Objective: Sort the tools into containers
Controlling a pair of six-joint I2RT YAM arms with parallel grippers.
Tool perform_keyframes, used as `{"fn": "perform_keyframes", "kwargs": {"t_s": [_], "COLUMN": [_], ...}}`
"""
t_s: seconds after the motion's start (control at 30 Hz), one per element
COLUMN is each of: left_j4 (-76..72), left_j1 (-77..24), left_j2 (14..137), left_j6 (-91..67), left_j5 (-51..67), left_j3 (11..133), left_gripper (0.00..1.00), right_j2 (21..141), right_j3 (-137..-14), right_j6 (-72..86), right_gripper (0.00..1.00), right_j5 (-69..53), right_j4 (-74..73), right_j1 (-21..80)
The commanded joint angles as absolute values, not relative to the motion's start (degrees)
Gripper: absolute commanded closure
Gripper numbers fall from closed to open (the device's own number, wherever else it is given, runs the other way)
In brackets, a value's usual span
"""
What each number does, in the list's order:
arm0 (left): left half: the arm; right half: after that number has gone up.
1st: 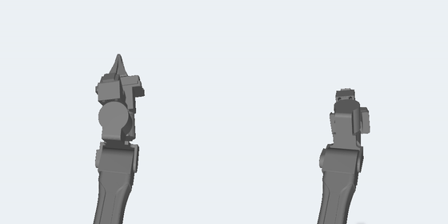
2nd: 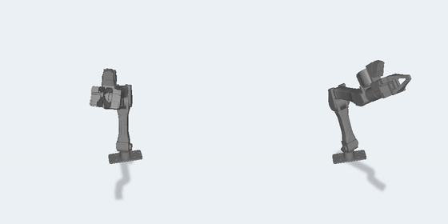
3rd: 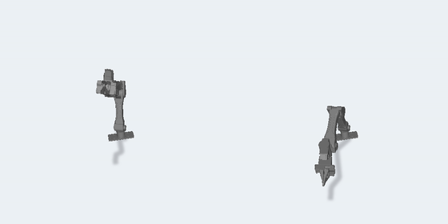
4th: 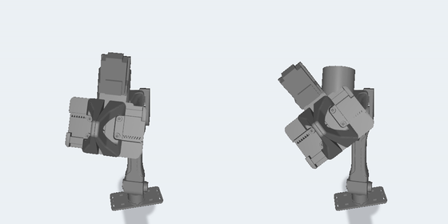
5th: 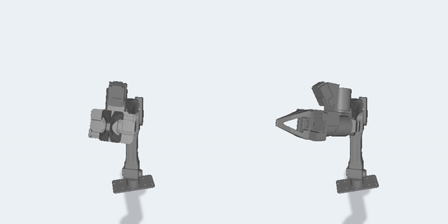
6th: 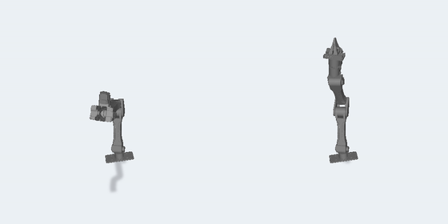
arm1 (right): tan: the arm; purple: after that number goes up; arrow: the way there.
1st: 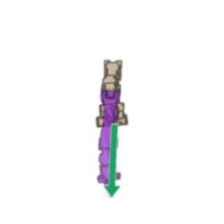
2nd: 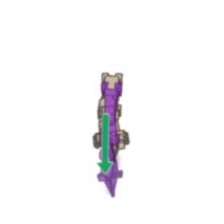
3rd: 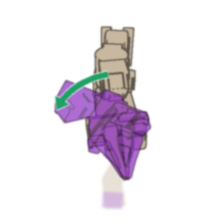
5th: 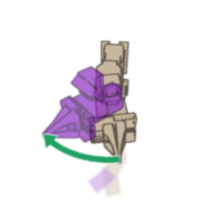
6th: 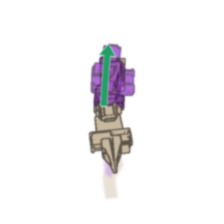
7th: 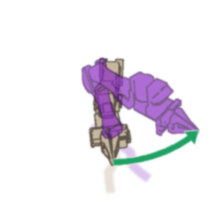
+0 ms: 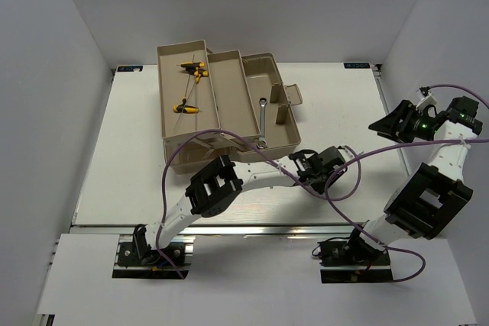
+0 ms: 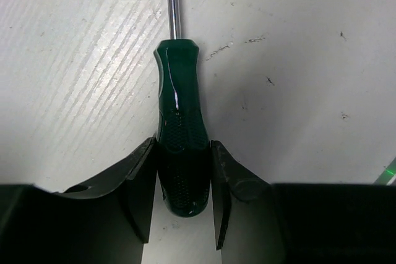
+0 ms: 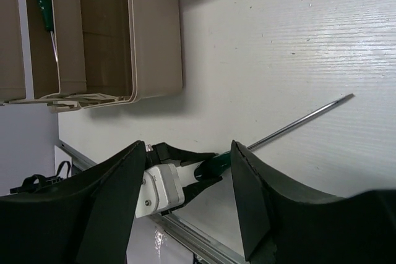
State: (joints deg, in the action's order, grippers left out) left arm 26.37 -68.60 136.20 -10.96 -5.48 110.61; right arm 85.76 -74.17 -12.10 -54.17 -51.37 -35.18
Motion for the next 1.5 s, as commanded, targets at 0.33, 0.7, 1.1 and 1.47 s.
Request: {"fn": "perform_keyframes", "kwargs": {"t_s": [0.33,0.7,1.1,1.47], "left_j4": [28.6,20.9,33.8,37.1], "left_j1": [-59.1,-49.4,-40.8,-40.8], "left_j2": [125.6,115.8,95.3,93.0], "left_j6": [-17.9,-30.1,-34.2,-39.4], "left_j5": [4.2,6.4,-26.7,-28.8], "left_j3": [123.3,119.5,102.8,90.5], "left_gripper": [1.00,1.00,1.00,1.00], "right_j2": [84.0,83.4,81.6,80.1], "right_j3": [-74.4,-73.5,-71.5,-71.8], "right_j6": [-15.8,-17.5,-13.1,-7.5], "right_gripper": [0.94,1.00,1.00,1.00], "right_j5": [-59.3,-61.3,-55.6,-48.9], "right_j4": [-53.5,-54.0,-47.7,-41.5], "right_j1": [-35.2,-35.2,-29.3,-18.7]}}
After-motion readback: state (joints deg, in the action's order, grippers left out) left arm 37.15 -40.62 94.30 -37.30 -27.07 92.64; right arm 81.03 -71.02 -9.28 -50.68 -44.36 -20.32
